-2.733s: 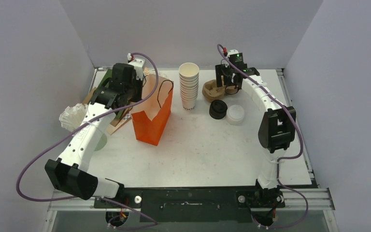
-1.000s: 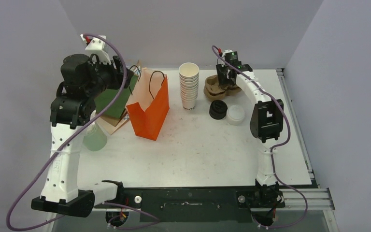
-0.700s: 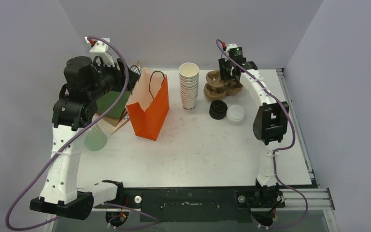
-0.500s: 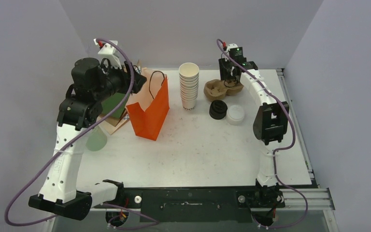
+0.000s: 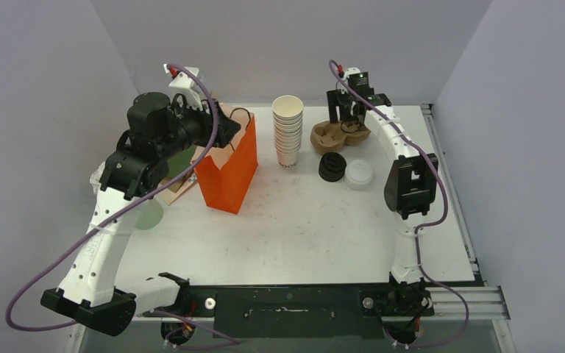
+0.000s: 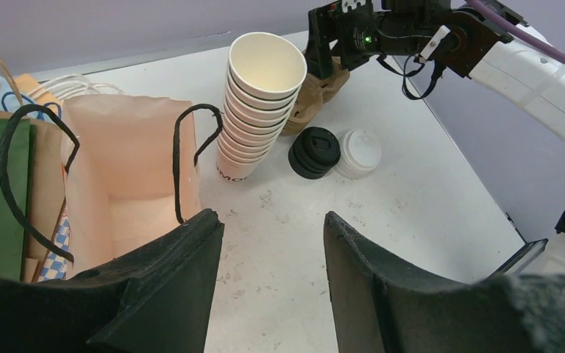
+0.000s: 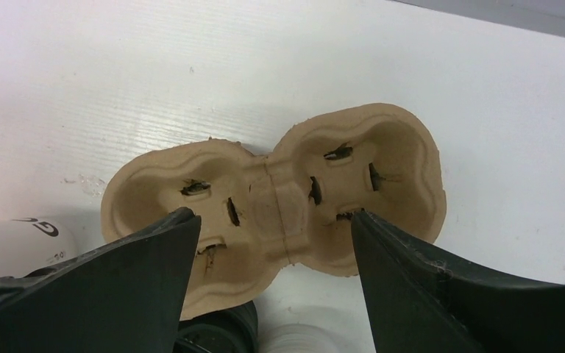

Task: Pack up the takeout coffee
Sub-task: Move the cup tray to the center of the board.

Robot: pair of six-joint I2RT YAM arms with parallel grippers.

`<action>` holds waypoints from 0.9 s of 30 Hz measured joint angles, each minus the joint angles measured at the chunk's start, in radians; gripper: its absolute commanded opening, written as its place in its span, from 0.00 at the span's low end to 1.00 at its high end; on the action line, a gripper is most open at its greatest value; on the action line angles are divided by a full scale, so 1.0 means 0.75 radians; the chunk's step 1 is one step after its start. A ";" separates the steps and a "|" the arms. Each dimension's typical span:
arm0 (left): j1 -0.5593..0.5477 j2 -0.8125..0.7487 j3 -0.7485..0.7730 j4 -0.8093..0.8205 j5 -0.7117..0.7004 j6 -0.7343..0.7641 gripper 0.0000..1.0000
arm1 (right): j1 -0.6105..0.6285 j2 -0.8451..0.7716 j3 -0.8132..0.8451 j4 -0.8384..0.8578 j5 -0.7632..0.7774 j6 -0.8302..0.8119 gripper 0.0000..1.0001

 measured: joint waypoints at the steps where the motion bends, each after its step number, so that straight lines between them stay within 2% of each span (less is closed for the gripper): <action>1: -0.002 0.000 0.000 0.003 -0.001 -0.001 0.50 | -0.002 0.012 0.013 0.001 -0.008 0.000 0.75; 16: -0.011 -0.029 -0.036 0.032 -0.007 -0.003 0.51 | -0.047 0.178 0.035 -0.010 -0.082 0.001 0.70; 23: -0.011 -0.031 -0.038 0.032 -0.007 -0.002 0.51 | -0.047 0.186 0.035 -0.011 -0.083 0.000 0.57; 27: -0.011 -0.031 -0.038 0.032 -0.007 -0.001 0.51 | -0.045 0.186 0.035 -0.011 -0.088 0.001 0.59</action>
